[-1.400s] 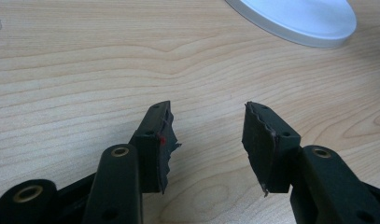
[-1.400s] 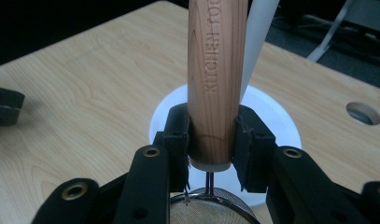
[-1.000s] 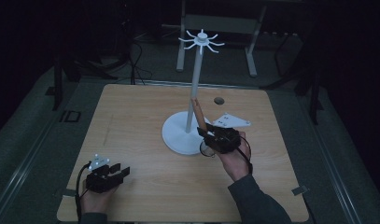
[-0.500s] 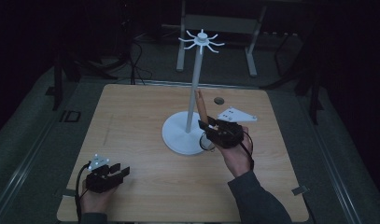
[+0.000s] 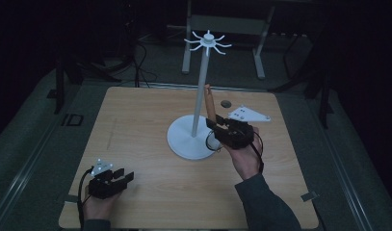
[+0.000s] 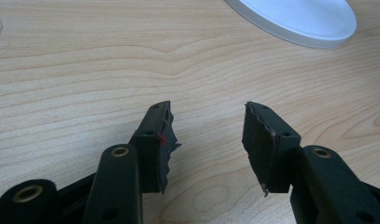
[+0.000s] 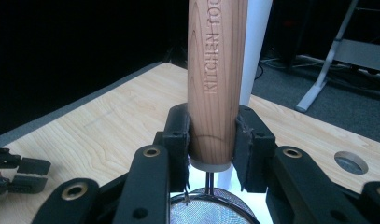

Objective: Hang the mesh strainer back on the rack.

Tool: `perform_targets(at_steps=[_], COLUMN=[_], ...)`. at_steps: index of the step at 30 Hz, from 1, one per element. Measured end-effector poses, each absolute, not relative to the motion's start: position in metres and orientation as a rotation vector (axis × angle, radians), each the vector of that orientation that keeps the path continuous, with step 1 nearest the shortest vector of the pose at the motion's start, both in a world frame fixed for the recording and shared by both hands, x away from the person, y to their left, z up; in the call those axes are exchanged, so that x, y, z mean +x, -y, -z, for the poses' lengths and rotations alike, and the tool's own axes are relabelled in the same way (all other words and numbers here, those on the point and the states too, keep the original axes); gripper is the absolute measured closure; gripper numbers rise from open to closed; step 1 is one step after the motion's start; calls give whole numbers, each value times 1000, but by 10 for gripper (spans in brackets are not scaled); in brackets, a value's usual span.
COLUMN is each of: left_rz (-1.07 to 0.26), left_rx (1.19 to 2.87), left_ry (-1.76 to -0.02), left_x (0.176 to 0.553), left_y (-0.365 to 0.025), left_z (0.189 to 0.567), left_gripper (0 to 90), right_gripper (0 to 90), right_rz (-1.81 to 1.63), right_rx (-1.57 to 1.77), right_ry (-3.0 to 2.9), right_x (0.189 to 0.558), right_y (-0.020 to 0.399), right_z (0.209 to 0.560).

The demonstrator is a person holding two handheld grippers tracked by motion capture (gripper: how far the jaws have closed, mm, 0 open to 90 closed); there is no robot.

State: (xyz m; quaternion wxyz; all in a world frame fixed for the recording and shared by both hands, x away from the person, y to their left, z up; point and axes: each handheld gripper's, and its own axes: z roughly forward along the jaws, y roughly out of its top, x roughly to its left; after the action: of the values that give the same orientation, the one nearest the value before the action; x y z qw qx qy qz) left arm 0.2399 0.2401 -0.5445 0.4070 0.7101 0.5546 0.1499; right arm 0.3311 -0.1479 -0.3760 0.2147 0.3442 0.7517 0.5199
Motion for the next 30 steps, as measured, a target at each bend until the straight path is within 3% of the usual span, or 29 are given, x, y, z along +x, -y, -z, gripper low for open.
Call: perform_targets(at_steps=[30], left_rz=[-377], left_rx=[1782], left_ry=[-1402], left_x=[240], left_y=[-240], left_z=[545], left_gripper=[526], right_gripper=[688], right_rz=[-1539], right_rx=[977], right_ry=[-1984], right_x=[334], right_y=[162], right_z=[348])
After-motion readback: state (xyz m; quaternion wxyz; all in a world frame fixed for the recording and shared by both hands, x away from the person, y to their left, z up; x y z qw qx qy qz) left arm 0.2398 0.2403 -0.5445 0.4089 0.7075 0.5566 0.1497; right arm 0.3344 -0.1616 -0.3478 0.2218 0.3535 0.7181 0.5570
